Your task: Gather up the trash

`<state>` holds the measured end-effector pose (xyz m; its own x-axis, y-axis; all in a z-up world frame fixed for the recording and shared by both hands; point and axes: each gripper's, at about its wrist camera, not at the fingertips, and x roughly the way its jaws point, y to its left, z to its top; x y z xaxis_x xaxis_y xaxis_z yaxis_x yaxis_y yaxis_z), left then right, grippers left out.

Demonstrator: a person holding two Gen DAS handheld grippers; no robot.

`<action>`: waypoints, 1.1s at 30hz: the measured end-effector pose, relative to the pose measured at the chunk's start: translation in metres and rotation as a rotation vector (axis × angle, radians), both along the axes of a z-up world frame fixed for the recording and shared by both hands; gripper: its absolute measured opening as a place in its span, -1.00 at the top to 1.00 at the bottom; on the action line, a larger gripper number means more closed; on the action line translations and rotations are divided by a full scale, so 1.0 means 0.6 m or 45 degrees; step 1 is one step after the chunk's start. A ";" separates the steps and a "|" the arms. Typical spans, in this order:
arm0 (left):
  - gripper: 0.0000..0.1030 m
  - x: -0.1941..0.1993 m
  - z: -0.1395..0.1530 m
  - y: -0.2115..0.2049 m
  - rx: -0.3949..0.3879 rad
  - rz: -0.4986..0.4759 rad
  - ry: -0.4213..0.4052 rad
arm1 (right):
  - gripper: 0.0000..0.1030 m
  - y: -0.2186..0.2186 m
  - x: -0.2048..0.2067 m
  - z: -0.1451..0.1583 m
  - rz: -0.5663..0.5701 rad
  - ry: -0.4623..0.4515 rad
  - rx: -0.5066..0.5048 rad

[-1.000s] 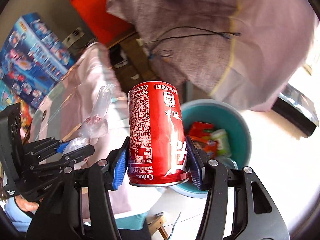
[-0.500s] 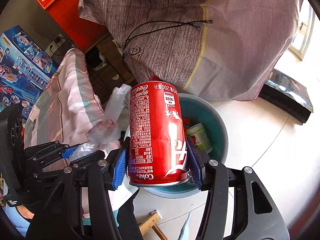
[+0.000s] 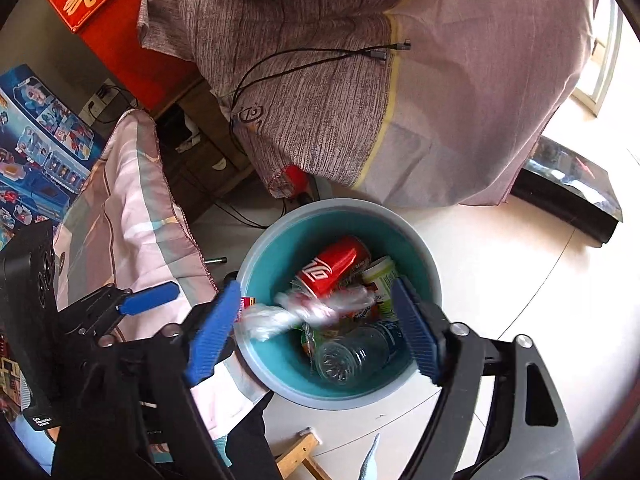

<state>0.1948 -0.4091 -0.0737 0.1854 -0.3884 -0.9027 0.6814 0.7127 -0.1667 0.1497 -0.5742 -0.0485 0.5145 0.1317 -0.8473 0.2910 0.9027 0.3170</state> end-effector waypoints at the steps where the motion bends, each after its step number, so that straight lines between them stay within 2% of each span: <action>1: -0.75 0.001 0.000 0.002 -0.003 0.009 -0.004 | -0.46 -0.001 -0.001 0.000 -0.006 0.003 0.007; 12: -0.82 -0.001 0.002 0.025 0.019 0.056 0.033 | -0.67 0.016 -0.011 -0.007 0.002 0.054 -0.003; 19: -0.89 -0.024 0.028 0.066 0.069 0.106 -0.051 | -0.86 0.040 -0.034 0.005 0.033 0.036 0.029; 22: -0.89 -0.036 0.042 0.089 0.068 0.148 -0.081 | -0.86 0.060 -0.040 0.017 0.075 0.024 0.020; 29: -0.90 -0.078 0.079 0.144 0.097 0.246 -0.193 | -0.86 0.117 -0.074 0.054 0.161 -0.021 -0.119; 33: -0.91 -0.101 0.098 0.170 0.078 0.279 -0.237 | -0.87 0.152 -0.107 0.073 0.173 -0.032 -0.246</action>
<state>0.1343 -0.3071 -0.0152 0.4233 -0.2664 -0.8659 0.5250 0.8511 -0.0052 0.0853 -0.4828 -0.0045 0.5241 0.0376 -0.8508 0.1568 0.9777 0.1398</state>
